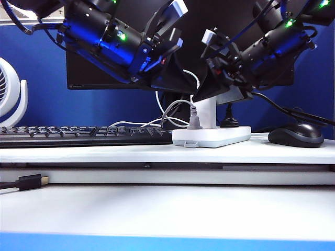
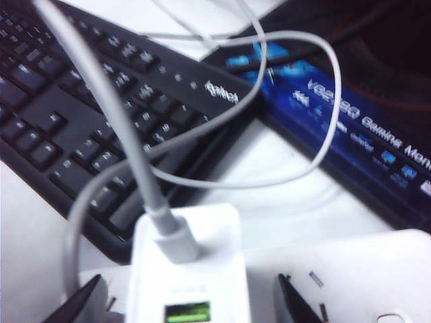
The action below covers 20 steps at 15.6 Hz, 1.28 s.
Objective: Unplug the white charger from the socket, then place it next to the socket.
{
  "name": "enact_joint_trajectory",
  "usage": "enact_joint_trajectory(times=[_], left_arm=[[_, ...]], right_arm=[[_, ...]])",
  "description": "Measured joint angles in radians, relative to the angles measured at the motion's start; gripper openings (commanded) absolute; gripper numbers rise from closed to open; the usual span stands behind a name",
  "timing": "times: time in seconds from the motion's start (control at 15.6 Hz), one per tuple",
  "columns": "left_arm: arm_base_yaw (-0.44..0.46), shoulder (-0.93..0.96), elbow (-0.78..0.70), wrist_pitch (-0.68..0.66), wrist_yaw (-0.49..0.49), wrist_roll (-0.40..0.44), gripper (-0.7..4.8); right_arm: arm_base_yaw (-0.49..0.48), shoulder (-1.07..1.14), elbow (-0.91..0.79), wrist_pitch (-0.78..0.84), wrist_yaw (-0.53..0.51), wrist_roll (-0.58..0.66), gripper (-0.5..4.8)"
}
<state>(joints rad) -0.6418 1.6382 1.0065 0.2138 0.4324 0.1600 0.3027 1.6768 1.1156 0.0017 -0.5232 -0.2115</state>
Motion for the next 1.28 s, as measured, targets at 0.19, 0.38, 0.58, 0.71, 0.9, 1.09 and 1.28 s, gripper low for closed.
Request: enact_joint_trajectory(times=[0.19, 0.38, 0.58, 0.71, 0.9, 1.09, 1.28], left_arm=[[-0.001, 0.042, 0.039, -0.001, -0.006, -0.004, -0.05], [-0.014, 0.076, 0.076, 0.000, -0.010, -0.014, -0.05], [-0.037, 0.109, 0.077, -0.009, -0.010, -0.015, -0.05], [-0.038, 0.134, 0.077, -0.020, -0.014, -0.015, -0.05], [-0.038, 0.146, 0.077, -0.028, -0.075, -0.018, -0.05], [-0.039, 0.158, 0.079, -0.024, -0.101, -0.055, -0.05], [-0.038, 0.174, 0.079, -0.012, -0.109, -0.076, -0.05]], right_arm=[[0.002, 0.006, 0.000, -0.002, 0.019, -0.003, 1.87], [0.003, 0.007, 0.000, 0.000, 0.030, -0.011, 1.45], [0.003, 0.007, 0.000, 0.002, 0.032, -0.015, 1.45], [0.003, 0.007, 0.000, 0.002, 0.033, -0.015, 1.45], [0.004, 0.007, 0.000, 0.004, 0.033, -0.015, 1.48], [0.004, 0.008, 0.000, 0.003, 0.032, -0.042, 1.48], [0.005, 0.008, 0.000, 0.004, 0.032, -0.055, 1.48]])
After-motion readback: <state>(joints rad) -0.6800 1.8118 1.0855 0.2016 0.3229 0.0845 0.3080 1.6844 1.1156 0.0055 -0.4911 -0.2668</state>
